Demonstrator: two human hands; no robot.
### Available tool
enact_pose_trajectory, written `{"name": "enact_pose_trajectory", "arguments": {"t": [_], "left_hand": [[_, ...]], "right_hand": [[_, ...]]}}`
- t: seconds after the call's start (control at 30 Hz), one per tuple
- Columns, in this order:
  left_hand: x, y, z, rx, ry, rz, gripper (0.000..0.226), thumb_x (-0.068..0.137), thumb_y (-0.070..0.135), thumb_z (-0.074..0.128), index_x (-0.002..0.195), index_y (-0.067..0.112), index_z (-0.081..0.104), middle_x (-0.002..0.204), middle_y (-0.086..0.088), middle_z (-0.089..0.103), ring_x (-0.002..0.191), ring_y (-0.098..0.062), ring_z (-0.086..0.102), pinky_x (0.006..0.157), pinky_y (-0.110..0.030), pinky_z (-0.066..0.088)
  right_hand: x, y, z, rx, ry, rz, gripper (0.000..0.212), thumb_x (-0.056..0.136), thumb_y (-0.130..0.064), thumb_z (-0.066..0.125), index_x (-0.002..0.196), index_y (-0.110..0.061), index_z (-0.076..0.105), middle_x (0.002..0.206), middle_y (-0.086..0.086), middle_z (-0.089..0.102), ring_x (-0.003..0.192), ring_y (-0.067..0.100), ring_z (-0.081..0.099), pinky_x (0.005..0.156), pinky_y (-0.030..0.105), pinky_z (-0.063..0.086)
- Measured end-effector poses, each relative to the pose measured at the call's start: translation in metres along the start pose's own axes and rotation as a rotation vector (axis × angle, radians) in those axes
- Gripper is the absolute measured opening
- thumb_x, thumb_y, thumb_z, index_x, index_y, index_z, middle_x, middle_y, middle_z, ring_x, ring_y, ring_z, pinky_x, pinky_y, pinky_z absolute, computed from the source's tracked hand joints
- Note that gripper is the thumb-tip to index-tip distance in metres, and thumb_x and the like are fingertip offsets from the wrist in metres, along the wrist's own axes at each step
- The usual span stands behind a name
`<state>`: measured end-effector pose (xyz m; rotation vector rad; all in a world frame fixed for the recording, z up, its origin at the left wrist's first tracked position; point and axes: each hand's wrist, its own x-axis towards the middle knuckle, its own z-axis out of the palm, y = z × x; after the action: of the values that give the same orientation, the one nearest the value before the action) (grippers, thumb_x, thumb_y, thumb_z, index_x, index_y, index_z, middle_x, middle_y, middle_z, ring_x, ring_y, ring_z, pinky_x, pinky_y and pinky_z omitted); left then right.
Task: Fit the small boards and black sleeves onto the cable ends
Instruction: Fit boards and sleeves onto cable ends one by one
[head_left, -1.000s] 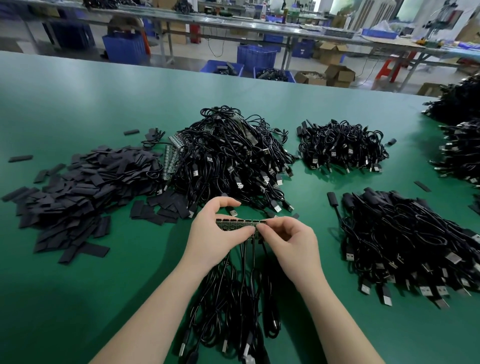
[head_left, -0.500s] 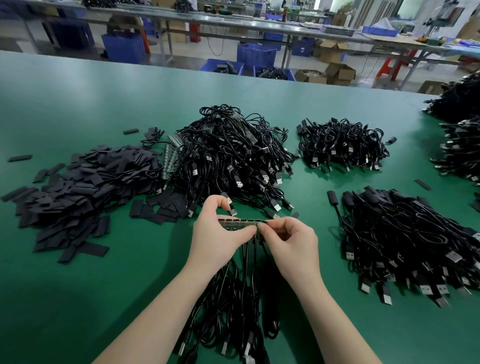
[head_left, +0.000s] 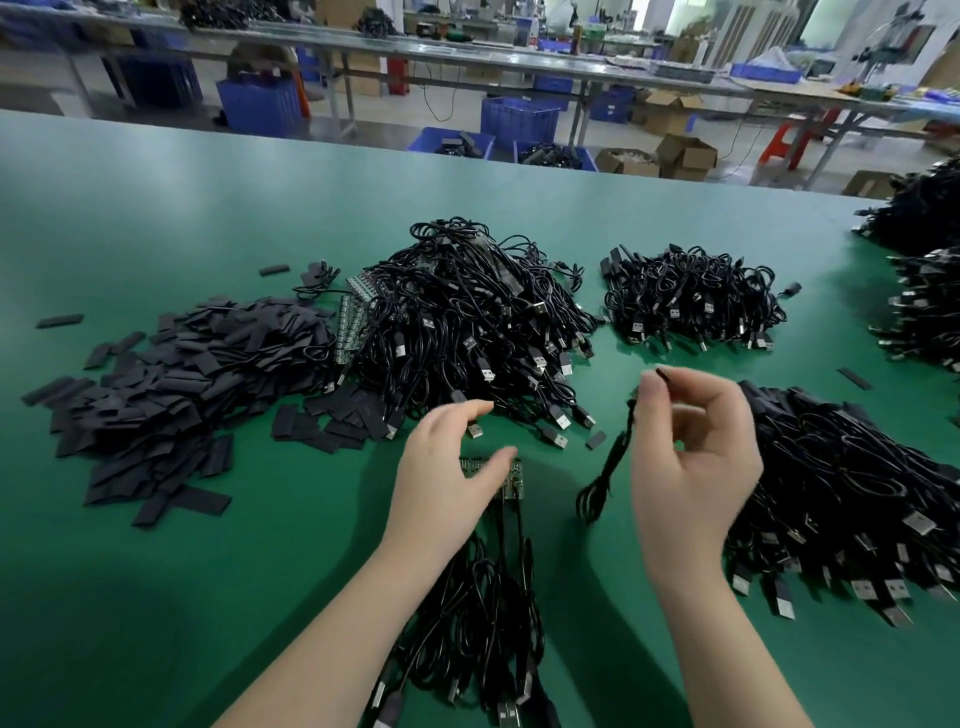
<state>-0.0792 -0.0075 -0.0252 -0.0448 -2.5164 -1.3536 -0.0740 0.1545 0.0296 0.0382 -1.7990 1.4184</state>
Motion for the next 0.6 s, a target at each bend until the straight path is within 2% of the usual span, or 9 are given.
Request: {"name": "enact_pose_trajectory", "arguments": {"t": [0.07,0.13,0.2,0.27,0.33,0.43,0.5,0.6], "left_hand": [[0.000,0.006,-0.005,0.002,0.162,0.152,0.038,0.092,0.040,0.058,0.127,0.025,0.057,0.127,0.010,0.052,0.125,-0.004,0.043,0.109,-0.031,0.036],[-0.001,0.010,-0.010,0.013,0.360,0.363,0.035,0.094,0.033,0.055,0.123,0.016,0.061,0.129,0.001,0.053,0.130,-0.017,0.044,0.112,-0.036,0.033],[-0.002,0.015,-0.014,0.116,0.506,0.548,0.032,0.092,0.026,0.057,0.121,0.013,0.061,0.128,-0.007,0.054,0.130,-0.028,0.046,0.111,-0.040,0.032],[-0.002,0.017,-0.016,0.293,0.540,0.620,0.033,0.091,0.028,0.060,0.121,0.016,0.060,0.126,-0.007,0.059,0.127,-0.028,0.049,0.107,-0.038,0.035],[-0.003,0.017,-0.016,0.417,0.406,0.563,0.037,0.089,0.031,0.060,0.124,0.018,0.063,0.123,-0.002,0.063,0.122,-0.025,0.055,0.100,-0.038,0.038],[-0.002,0.015,-0.014,0.406,0.107,0.437,0.040,0.081,0.030,0.064,0.119,0.021,0.069,0.107,0.004,0.071,0.104,-0.021,0.065,0.093,-0.037,0.042],[-0.001,0.011,-0.013,0.392,-0.010,0.393,0.035,0.082,0.026,0.065,0.116,0.022,0.071,0.099,0.005,0.073,0.095,-0.021,0.068,0.088,-0.039,0.048],[0.002,0.008,-0.013,0.361,-0.065,0.376,0.025,0.087,0.022,0.066,0.112,0.021,0.072,0.089,0.005,0.073,0.084,-0.022,0.068,0.075,-0.040,0.053]], "right_hand": [[0.002,-0.018,0.009,-0.002,-0.089,-0.085,0.018,0.094,-0.025,0.063,0.092,-0.042,0.058,0.086,-0.022,0.062,0.071,0.010,0.061,0.062,0.019,0.047],[0.000,-0.032,0.020,0.051,-0.165,-0.093,0.018,0.093,-0.025,0.063,0.089,-0.042,0.059,0.086,-0.022,0.064,0.072,0.012,0.066,0.062,0.021,0.050],[-0.005,-0.038,0.031,0.188,-0.235,0.050,0.018,0.093,-0.022,0.064,0.086,-0.037,0.061,0.084,-0.014,0.067,0.071,0.014,0.069,0.062,0.023,0.053],[-0.013,-0.034,0.041,0.268,-0.305,0.253,0.014,0.093,-0.020,0.065,0.085,-0.031,0.063,0.083,-0.008,0.069,0.075,0.014,0.071,0.067,0.026,0.055],[-0.025,-0.021,0.046,0.231,-0.370,0.423,0.011,0.091,-0.016,0.068,0.084,-0.024,0.065,0.079,-0.007,0.069,0.075,0.009,0.068,0.070,0.027,0.052],[-0.040,-0.001,0.038,0.117,-0.393,0.585,0.011,0.088,-0.015,0.070,0.089,-0.024,0.065,0.074,-0.009,0.070,0.069,0.005,0.062,0.070,0.026,0.049],[-0.043,0.006,0.029,-0.002,-0.421,0.564,0.017,0.088,-0.018,0.070,0.094,-0.031,0.061,0.081,-0.014,0.071,0.070,-0.001,0.062,0.067,0.019,0.047],[-0.042,0.000,0.026,-0.231,-0.431,0.307,0.026,0.090,-0.017,0.068,0.109,-0.032,0.057,0.102,-0.024,0.063,0.101,-0.007,0.055,0.089,0.013,0.041]]}}
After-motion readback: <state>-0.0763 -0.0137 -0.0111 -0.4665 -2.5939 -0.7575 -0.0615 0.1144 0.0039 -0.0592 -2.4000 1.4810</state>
